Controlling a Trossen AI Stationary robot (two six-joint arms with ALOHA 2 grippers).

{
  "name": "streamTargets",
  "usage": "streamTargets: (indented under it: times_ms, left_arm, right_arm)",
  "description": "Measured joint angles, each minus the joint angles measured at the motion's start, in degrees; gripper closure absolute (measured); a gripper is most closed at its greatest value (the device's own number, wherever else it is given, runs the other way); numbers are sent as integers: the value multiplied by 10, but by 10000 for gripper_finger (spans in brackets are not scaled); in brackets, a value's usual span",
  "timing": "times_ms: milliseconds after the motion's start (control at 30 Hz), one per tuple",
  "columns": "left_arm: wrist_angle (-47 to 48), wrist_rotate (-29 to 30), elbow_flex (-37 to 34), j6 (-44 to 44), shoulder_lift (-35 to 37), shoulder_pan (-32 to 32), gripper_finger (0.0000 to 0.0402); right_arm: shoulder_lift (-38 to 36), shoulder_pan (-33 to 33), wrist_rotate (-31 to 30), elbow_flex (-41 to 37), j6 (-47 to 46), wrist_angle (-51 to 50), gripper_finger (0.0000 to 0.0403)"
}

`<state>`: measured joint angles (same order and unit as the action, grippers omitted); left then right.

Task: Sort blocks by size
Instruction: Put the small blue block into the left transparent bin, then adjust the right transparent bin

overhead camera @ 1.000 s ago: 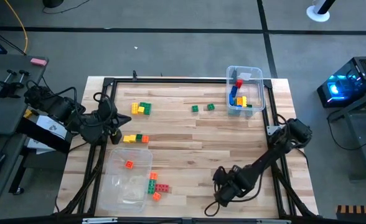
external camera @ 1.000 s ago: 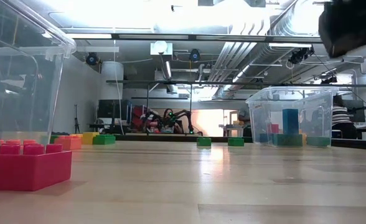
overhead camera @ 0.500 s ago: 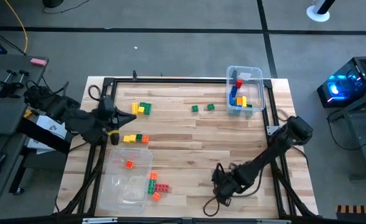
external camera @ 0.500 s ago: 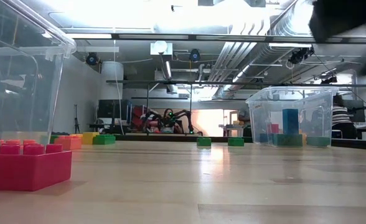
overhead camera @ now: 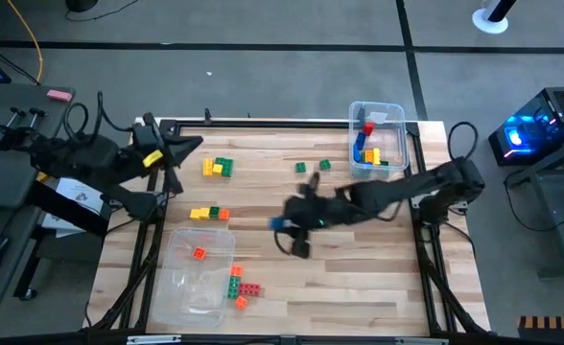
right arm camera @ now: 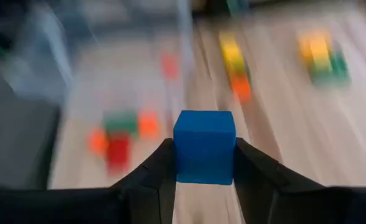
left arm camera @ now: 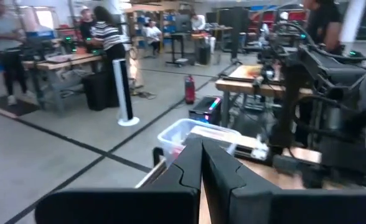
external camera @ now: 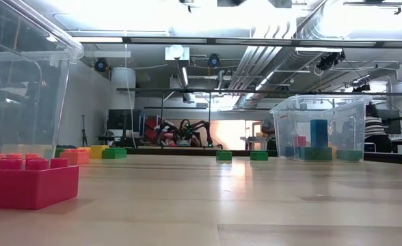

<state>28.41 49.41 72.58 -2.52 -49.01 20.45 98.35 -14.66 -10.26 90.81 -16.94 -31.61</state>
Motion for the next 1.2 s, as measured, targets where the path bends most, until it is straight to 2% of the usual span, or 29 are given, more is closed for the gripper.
streamTargets:
  times_ms: [100,267,400,533,633,767,867,1000,1100,1200]
  left_arm:
    - [1,-1,0,-21,-2,-16,401]
    - [3,-11,0,-36,-12,-29,401]
    - [2,-13,0,-66,-19,-29,401]
    - [3,-19,0,-96,-20,-29,401]
    - [3,-26,0,-112,-20,-29,401]
    - [3,-28,0,-122,-20,-29,401]
    - [4,-28,0,-109,-20,-29,401]
    - [1,-15,0,-67,-20,-30,401]
    - [0,6,0,-46,-20,-43,401]
    - [11,2,0,-51,-20,-80,397]
  right_arm:
    - [56,28,44,45,58,93,285]
    - [185,42,114,168,106,153,285]
    - [289,35,163,280,110,158,285]
    - [366,31,176,373,80,146,285]
    - [402,28,175,427,42,117,236]
    - [406,26,175,431,53,89,131]
    - [403,30,177,441,54,48,81]
    - [367,48,158,436,88,-4,65]
    - [327,67,113,436,138,-63,71]
    - [295,97,97,434,157,-133,80]
